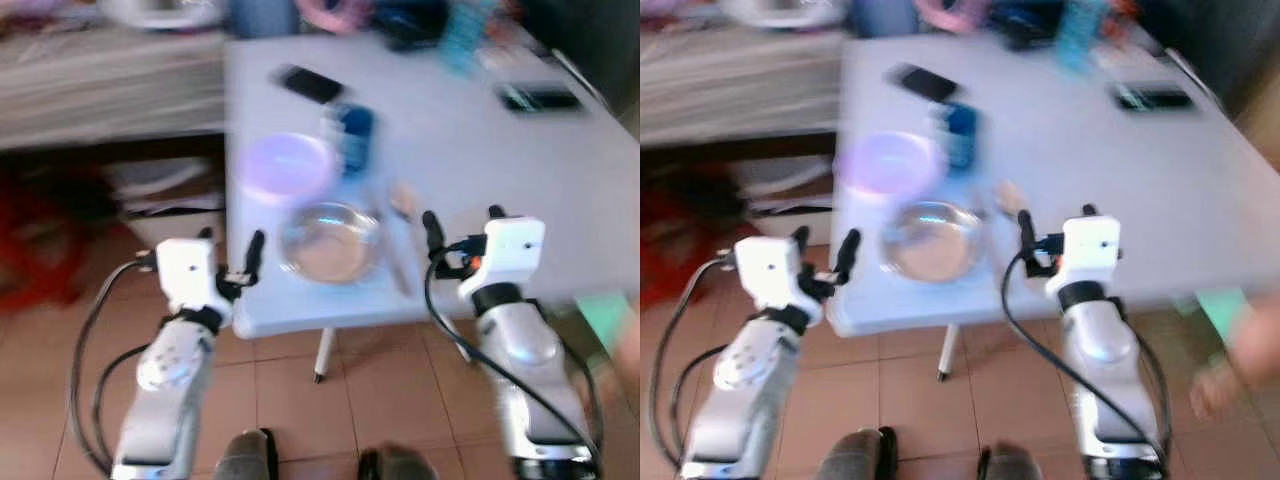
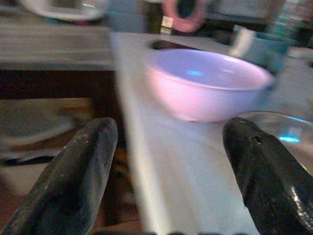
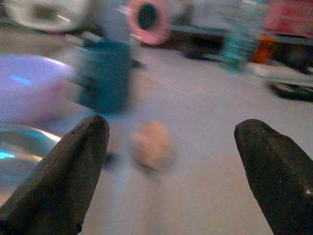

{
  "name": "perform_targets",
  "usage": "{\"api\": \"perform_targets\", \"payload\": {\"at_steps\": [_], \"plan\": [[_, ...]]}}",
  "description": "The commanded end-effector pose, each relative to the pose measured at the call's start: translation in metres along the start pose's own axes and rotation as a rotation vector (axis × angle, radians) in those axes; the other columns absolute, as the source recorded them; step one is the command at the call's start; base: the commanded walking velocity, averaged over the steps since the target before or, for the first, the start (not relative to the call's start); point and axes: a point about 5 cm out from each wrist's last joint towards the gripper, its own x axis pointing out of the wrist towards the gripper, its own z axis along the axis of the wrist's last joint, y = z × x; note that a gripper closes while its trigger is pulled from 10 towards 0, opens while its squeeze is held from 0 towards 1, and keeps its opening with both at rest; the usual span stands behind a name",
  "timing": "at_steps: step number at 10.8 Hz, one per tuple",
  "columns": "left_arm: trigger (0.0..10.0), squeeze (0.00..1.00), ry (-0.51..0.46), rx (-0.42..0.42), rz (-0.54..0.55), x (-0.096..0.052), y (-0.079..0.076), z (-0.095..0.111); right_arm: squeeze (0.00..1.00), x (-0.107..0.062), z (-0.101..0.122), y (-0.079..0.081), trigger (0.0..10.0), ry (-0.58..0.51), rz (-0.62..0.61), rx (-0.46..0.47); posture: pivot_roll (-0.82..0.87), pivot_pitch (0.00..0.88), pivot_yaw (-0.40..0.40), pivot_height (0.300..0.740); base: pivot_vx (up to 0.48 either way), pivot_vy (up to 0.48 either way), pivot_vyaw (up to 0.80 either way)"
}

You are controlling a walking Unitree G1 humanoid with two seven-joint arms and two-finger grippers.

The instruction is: Setting the table

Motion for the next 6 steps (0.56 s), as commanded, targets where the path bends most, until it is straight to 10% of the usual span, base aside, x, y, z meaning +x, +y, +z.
{"api": "perform_targets", "payload": {"at_steps": [1,4,5,6], "plan": [[10.0,0.0,0.009,0.01,0.022,-0.003,0.0038,-0.0014,0.0,-0.0002,0.0023,0.0029,10.0,-0.013,0.016,0.002,-0.06,0.117,0.014,0.74,0.0,0.0,0.73],[10.0,0.0,0.046,0.013,-0.093,-0.0075,-0.0055,-0.0079,0.0,-0.0005,-0.005,-0.0047,10.0,0.026,-0.051,0.037,-0.06,0.123,0.017,0.74,0.0,0.0,0.0],[10.0,0.0,0.048,0.01,-0.103,-0.0086,-0.0061,-0.008,1.0,-0.0011,-0.0069,-0.0053,10.0,0.036,-0.055,0.049,-0.06,0.125,0.018,0.74,0.0,0.0,0.0],[10.0,0.0,0.05,0.02,-0.107,-0.0097,-0.0056,-0.0081,1.0,-0.0008,-0.0073,-0.0047,10.0,0.041,-0.046,0.052,-0.06,0.128,0.02,0.74,0.0,0.0,0.0]]}}
